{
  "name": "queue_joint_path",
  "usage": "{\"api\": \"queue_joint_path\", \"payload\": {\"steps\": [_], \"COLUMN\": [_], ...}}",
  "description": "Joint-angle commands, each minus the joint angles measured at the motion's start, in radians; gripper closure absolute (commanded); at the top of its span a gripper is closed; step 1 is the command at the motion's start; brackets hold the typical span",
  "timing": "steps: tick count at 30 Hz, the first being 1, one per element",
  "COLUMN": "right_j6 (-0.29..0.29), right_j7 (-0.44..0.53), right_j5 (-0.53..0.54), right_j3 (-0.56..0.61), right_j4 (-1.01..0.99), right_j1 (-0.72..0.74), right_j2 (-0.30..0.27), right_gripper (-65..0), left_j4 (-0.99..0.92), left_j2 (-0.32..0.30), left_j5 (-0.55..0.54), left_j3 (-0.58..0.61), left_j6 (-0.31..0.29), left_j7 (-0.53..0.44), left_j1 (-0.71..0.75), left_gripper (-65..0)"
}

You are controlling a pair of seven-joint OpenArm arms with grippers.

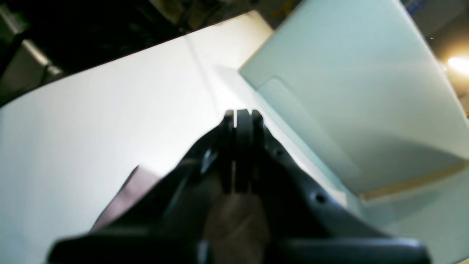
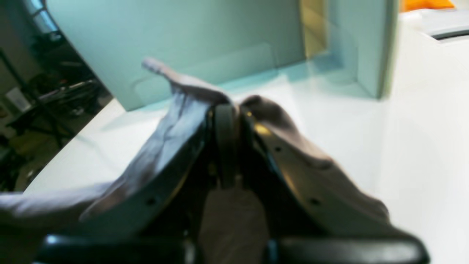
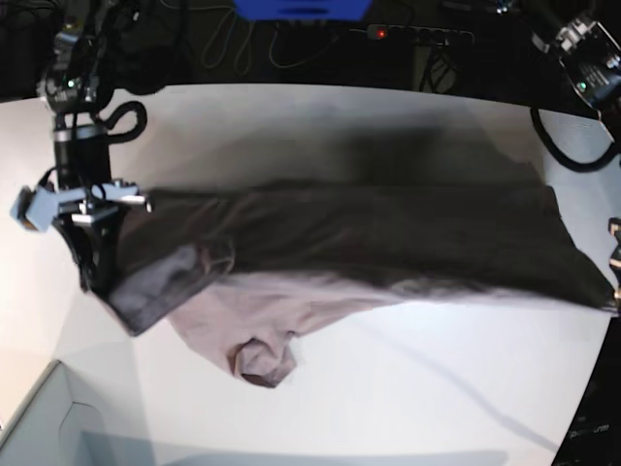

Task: Layout the t-shirt on the table in an organized manner, then fold the t-shirt properly
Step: 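Swing the lifted shirt up and lay it down flat with both grippers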

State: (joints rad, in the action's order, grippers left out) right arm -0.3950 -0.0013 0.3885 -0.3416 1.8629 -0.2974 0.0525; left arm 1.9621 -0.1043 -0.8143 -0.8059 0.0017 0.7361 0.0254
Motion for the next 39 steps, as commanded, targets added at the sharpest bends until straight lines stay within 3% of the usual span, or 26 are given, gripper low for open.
{"api": "queue_joint_path", "payload": {"steps": [1, 6, 12, 15, 20, 30, 39], "right_j6": [-0.009, -0.009, -0.009, -0.009, -0.009, -0.005, -0.005], "right_j7": [0.014, -0.087, -0.087, -0.085, -0.084, -0.093, -0.156], "right_j5": [0.016, 0.016, 0.017, 0.017, 0.02, 0.02, 0.017], "right_j3": [-0.012, -0.017, -0.017, -0.017, -0.011, -0.014, -0.011], "right_j4": [0.02, 0.017, 0.024, 0.044, 0.116, 0.157, 0.162], "right_j1": [0.048, 0.247, 0.442, 0.514, 0.602, 0.775, 0.91], "right_j2": [-0.012, -0.047, -0.085, -0.115, -0.112, -0.101, -0.105], "right_gripper": [0.0, 0.0, 0.0, 0.0, 0.0, 0.0, 0.0], "left_j4": [0.016, 0.01, 0.016, 0.02, 0.032, 0.058, 0.059], "left_j2": [-0.013, -0.035, -0.081, -0.102, -0.125, -0.226, -0.222], "left_j5": [0.017, 0.16, 0.255, 0.257, 0.25, 0.172, 0.138], "left_j3": [0.02, 0.147, 0.29, 0.322, 0.328, 0.325, 0.29], "left_j6": [-0.004, -0.006, -0.006, -0.006, -0.007, -0.007, -0.007], "left_j7": [-0.014, -0.013, -0.013, -0.006, -0.011, -0.016, -0.016], "left_j1": [-0.051, -0.239, -0.474, -0.568, -0.667, -0.73, -0.724], "left_gripper": [0.0, 0.0, 0.0, 0.0, 0.0, 0.0, 0.0]}}
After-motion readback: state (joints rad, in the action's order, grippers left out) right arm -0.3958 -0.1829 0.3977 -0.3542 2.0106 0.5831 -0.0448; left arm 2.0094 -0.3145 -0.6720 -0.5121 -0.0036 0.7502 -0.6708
